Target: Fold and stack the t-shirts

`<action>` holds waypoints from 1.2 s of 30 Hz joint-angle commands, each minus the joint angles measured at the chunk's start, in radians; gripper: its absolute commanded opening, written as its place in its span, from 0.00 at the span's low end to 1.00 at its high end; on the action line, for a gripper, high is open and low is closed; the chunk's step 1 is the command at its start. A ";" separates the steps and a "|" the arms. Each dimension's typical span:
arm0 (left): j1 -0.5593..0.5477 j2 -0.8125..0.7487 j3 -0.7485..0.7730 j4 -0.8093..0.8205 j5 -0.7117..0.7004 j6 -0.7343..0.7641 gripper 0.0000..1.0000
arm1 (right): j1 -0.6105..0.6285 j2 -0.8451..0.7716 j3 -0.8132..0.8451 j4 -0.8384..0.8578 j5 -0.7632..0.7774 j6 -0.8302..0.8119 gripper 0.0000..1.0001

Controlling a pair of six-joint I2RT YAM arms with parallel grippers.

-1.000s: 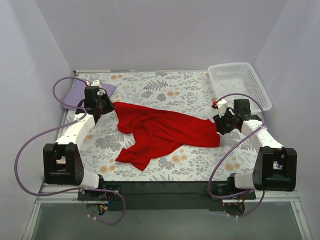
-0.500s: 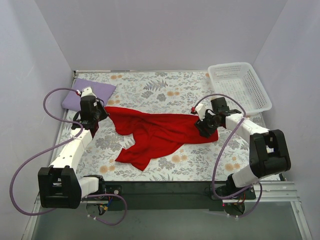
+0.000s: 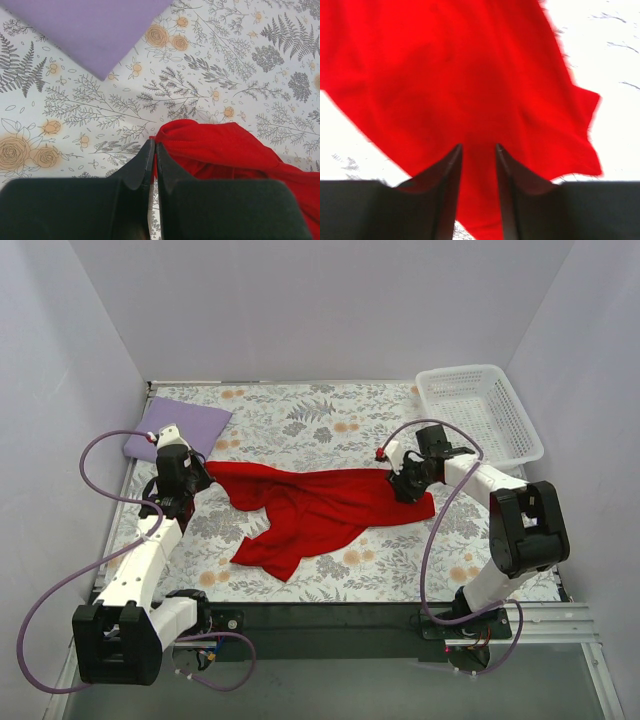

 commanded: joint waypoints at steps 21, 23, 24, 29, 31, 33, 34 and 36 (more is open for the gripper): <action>0.004 -0.022 -0.010 0.014 -0.008 0.008 0.00 | 0.023 0.016 0.097 -0.036 0.154 0.000 0.66; 0.004 -0.023 -0.011 0.014 -0.007 0.008 0.00 | 0.023 0.037 0.103 -0.036 0.154 0.000 0.65; 0.004 -0.023 -0.011 0.014 -0.007 0.008 0.00 | 0.023 0.058 0.107 -0.036 0.153 -0.002 0.65; 0.004 -0.023 -0.011 0.015 -0.007 0.010 0.00 | 0.023 0.097 0.121 -0.079 0.094 -0.011 0.40; 0.004 -0.023 -0.011 0.015 -0.005 0.010 0.00 | 0.035 0.079 0.112 -0.111 -0.007 -0.032 0.12; 0.004 -0.023 -0.011 0.019 -0.004 0.010 0.00 | 0.076 0.030 0.071 -0.143 -0.085 -0.083 0.01; 0.004 -0.020 -0.011 0.019 -0.004 0.010 0.00 | 0.098 0.011 0.055 -0.151 -0.110 -0.101 0.01; 0.004 -0.022 -0.011 0.019 -0.004 0.010 0.00 | 0.162 -0.029 0.011 -0.174 -0.140 -0.124 0.01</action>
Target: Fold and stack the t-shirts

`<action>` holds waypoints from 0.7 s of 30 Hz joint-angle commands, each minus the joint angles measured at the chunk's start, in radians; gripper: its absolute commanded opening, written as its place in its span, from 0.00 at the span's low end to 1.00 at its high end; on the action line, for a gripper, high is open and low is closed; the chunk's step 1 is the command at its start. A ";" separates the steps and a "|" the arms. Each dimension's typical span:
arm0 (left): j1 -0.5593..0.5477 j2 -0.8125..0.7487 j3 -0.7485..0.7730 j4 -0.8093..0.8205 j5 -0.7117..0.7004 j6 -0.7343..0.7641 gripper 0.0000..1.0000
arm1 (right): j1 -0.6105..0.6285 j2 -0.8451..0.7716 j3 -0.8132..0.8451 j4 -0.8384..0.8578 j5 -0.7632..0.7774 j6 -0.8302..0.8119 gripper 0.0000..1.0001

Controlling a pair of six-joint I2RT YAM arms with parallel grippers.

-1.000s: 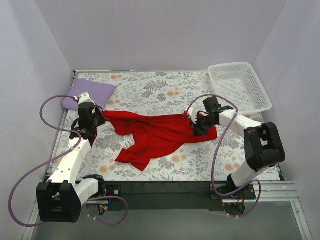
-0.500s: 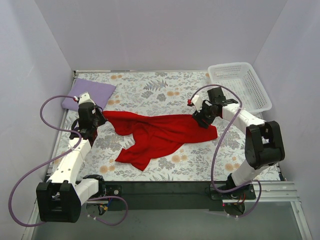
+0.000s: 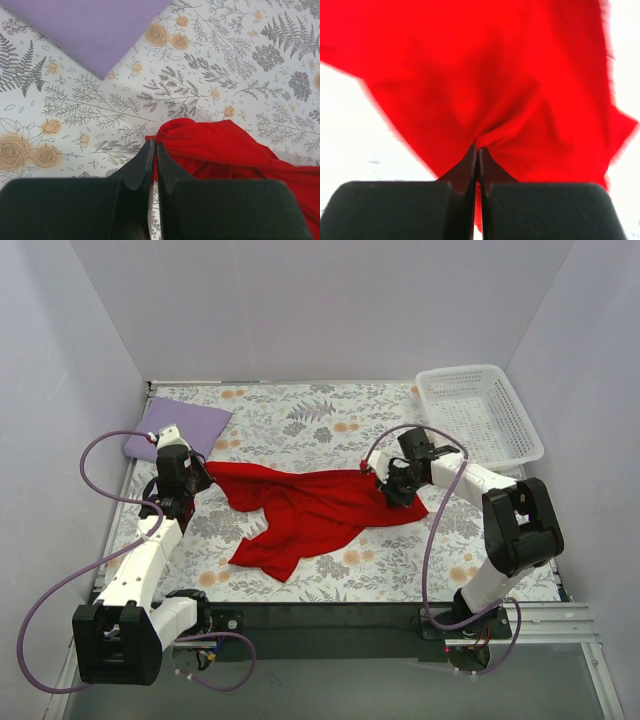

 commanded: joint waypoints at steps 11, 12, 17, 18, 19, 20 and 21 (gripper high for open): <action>0.004 -0.018 -0.006 0.017 0.000 0.015 0.00 | 0.022 -0.143 0.031 -0.073 -0.031 0.034 0.55; 0.004 -0.018 -0.006 0.017 0.000 0.013 0.00 | -0.029 -0.142 0.071 -0.073 -0.043 0.047 0.55; 0.004 -0.017 -0.005 0.020 0.005 0.015 0.00 | -0.115 -0.087 0.136 -0.062 -0.053 0.097 0.56; 0.004 -0.017 -0.006 0.019 0.005 0.015 0.00 | -0.121 -0.076 0.139 -0.059 -0.047 0.102 0.56; 0.004 -0.017 -0.005 0.019 0.005 0.016 0.00 | -0.123 -0.063 0.145 -0.057 -0.040 0.108 0.56; 0.004 -0.017 -0.006 0.019 0.005 0.015 0.00 | -0.123 -0.044 0.151 -0.047 -0.034 0.122 0.56; 0.004 -0.015 -0.006 0.019 0.006 0.016 0.00 | -0.123 -0.033 0.154 -0.044 -0.036 0.125 0.56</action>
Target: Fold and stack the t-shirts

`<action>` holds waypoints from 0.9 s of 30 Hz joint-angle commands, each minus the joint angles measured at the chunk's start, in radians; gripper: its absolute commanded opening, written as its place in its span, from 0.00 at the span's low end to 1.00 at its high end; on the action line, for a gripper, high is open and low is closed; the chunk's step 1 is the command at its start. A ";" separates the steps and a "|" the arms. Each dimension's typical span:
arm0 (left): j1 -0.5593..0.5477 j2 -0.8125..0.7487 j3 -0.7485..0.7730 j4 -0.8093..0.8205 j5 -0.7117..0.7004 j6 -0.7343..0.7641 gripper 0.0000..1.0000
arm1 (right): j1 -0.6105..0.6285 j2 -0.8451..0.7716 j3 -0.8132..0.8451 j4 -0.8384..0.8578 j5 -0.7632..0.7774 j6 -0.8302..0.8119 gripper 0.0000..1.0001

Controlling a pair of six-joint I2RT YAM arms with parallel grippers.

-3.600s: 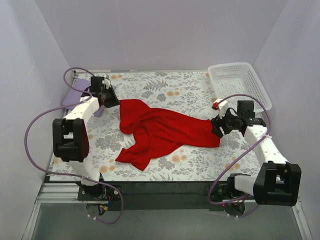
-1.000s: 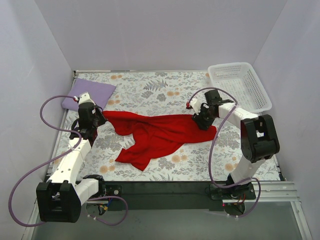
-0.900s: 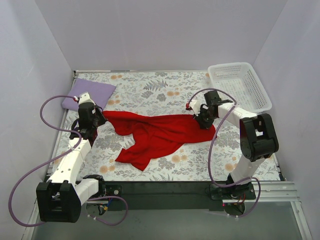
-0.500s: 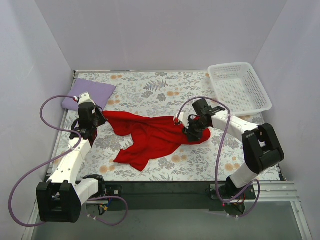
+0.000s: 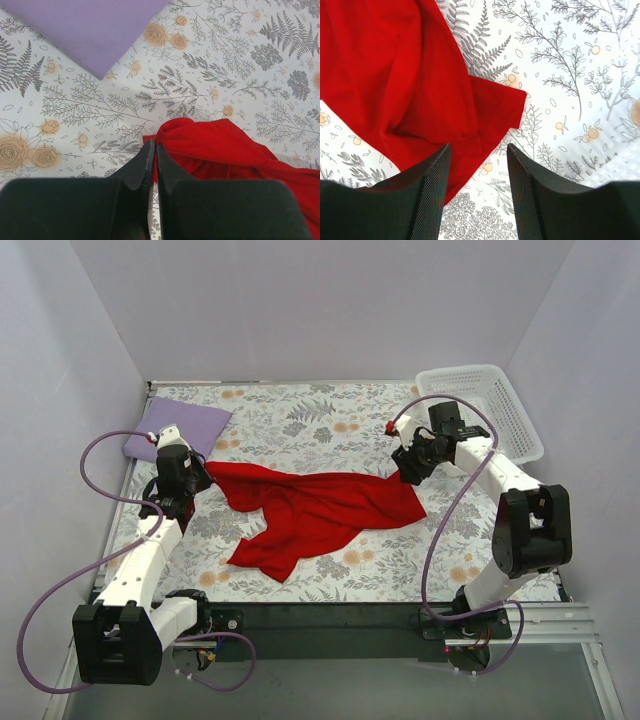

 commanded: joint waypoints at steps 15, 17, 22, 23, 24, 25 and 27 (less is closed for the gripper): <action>0.004 -0.014 -0.005 0.023 0.009 0.015 0.00 | 0.009 0.156 0.019 0.008 -0.054 0.096 0.55; 0.004 -0.014 -0.006 0.024 0.010 0.015 0.00 | 0.009 0.178 0.025 0.008 -0.070 0.105 0.54; 0.004 -0.012 -0.006 0.023 0.012 0.017 0.00 | 0.009 0.216 0.060 0.004 -0.068 0.119 0.50; 0.004 -0.012 -0.006 0.024 0.012 0.017 0.00 | 0.009 0.218 0.064 0.002 -0.065 0.120 0.48; 0.004 -0.011 -0.006 0.024 0.012 0.017 0.00 | 0.009 0.215 0.067 0.001 -0.065 0.119 0.45; 0.004 -0.009 -0.008 0.026 0.012 0.018 0.00 | 0.010 0.206 0.067 0.001 -0.067 0.114 0.36; 0.004 -0.011 -0.008 0.024 0.009 0.017 0.00 | 0.010 0.187 0.073 -0.002 -0.056 0.101 0.23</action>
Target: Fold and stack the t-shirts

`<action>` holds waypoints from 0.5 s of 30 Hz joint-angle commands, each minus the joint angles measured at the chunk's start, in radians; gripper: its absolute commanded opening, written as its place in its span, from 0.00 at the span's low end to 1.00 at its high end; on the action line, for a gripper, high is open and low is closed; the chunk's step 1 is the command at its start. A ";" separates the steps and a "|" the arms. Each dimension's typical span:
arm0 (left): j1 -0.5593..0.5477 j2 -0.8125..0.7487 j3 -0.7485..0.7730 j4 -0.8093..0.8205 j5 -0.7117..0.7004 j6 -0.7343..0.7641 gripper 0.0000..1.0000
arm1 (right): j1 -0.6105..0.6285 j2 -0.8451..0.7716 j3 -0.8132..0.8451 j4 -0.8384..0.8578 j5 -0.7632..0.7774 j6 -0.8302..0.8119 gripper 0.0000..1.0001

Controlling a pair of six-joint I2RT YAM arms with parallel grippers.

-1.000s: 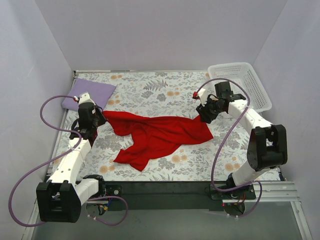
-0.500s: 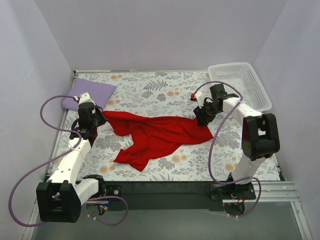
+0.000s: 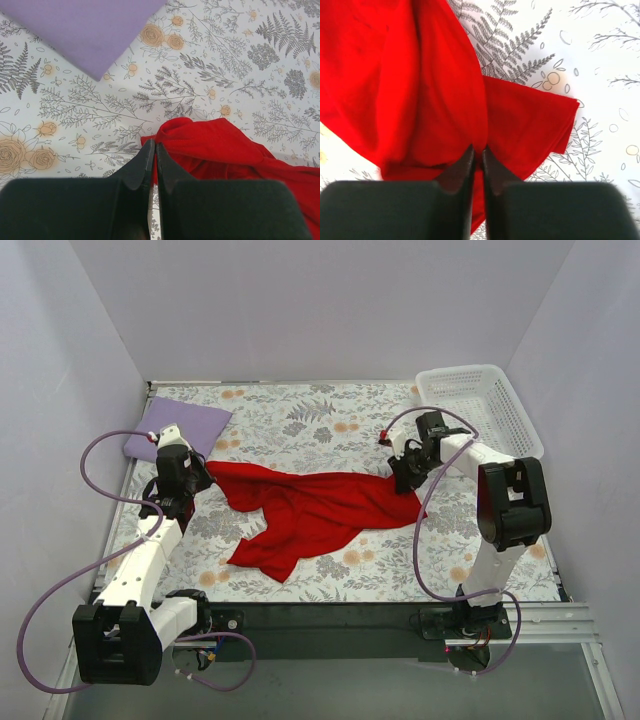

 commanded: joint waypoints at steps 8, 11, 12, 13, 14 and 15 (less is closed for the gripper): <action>0.004 -0.021 -0.006 0.028 0.005 0.017 0.00 | 0.004 -0.253 0.066 -0.008 0.038 -0.110 0.01; 0.004 -0.035 -0.008 0.037 0.005 0.015 0.00 | 0.004 -0.332 0.072 -0.011 0.059 -0.160 0.01; 0.004 -0.037 -0.009 0.036 0.006 0.013 0.00 | 0.004 -0.347 0.074 -0.011 0.065 -0.172 0.01; 0.004 -0.041 -0.006 0.037 0.006 0.012 0.00 | 0.004 -0.375 0.075 -0.009 0.072 -0.196 0.01; 0.004 -0.043 -0.005 0.037 0.006 0.010 0.00 | 0.004 -0.387 0.077 -0.009 0.084 -0.203 0.01; 0.004 -0.045 0.002 0.040 0.006 0.010 0.00 | 0.002 -0.396 0.080 -0.009 0.088 -0.209 0.01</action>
